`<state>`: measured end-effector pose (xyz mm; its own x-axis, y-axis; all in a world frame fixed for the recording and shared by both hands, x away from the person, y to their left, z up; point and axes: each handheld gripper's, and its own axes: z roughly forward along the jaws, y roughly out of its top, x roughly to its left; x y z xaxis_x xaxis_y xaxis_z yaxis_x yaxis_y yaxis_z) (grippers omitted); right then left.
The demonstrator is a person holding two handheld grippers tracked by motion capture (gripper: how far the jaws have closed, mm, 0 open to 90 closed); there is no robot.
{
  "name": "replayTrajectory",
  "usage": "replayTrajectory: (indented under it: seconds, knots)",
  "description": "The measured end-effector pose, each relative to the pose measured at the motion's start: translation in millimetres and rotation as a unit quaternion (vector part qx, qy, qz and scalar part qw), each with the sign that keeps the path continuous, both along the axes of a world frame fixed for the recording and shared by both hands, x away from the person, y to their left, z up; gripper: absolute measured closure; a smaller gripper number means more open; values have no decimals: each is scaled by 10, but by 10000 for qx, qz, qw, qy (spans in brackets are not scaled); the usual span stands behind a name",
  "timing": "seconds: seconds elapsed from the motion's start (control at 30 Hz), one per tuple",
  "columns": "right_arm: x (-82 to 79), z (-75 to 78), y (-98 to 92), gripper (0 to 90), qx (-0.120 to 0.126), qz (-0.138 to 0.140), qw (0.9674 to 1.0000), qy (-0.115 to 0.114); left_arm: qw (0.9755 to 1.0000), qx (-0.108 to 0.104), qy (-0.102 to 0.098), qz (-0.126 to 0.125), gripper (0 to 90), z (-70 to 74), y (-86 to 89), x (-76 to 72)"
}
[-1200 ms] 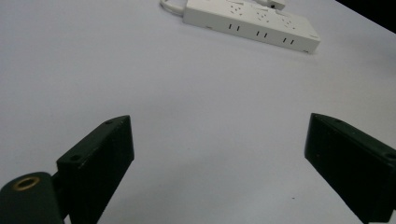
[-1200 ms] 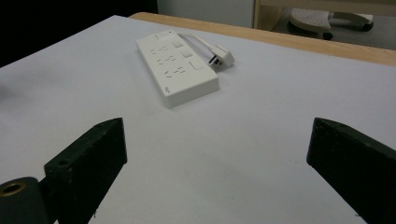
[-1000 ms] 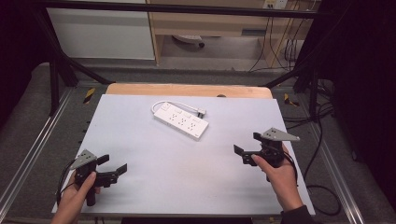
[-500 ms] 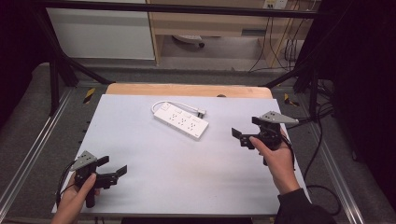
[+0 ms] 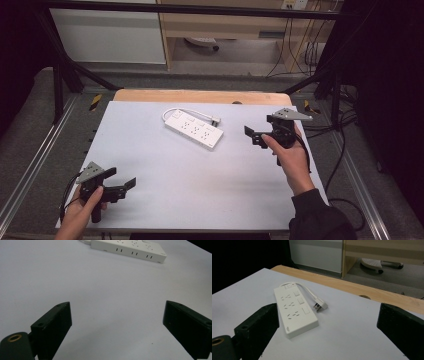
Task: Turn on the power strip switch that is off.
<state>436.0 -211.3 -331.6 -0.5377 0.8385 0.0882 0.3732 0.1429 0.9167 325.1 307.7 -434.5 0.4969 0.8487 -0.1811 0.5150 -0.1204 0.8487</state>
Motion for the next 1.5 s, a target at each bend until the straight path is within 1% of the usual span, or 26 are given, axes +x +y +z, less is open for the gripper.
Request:
replayTrajectory:
  seconds: [0.1,0.23,0.53,0.7,0.9,1.07,1.1,1.13,1.2,1.3,1.37,1.4,1.43,1.5]
  knots:
    - [52,-9,17,48,23,-14,10000,26,10000,10,10,11,83,-3,-6,1]
    - [137,-20,37,47,57,-102,9998,141,10000,54,36,2,84,-7,-9,1]
    - [313,-58,87,49,134,-219,9996,149,10000,82,30,-12,83,-7,-12,-1]
    - [382,-75,117,60,85,-343,9992,164,9999,109,37,-30,84,-10,-17,-2]
    - [451,-98,161,90,63,-307,9994,176,9999,105,34,-39,84,-9,-20,-3]
    - [492,-126,202,148,115,-199,9996,193,9999,115,27,-48,84,-9,-20,-3]
    - [492,-126,202,148,115,-199,9996,193,9999,117,27,-50,84,-9,-20,-3]
    - [507,-141,224,172,107,-176,9996,173,9999,121,28,-52,84,-10,-20,-3]
    - [514,-148,236,185,103,-175,9997,163,9999,127,28,-50,84,-11,-21,-3]
    - [542,-174,283,247,51,-221,9997,66,9998,159,43,-65,84,-13,-23,-2]
    - [550,-181,296,257,42,-231,9997,54,9998,163,50,-65,84,-15,-26,0]
    - [569,-198,319,294,37,-246,9997,34,9998,153,58,-69,84,-17,-31,0]
    - [569,-198,319,294,37,-246,9997,34,9998,153,59,-84,84,-19,-36,0]
    - [590,-226,352,342,41,-257,9997,5,9998,158,47,-99,84,-18,-42,-3]
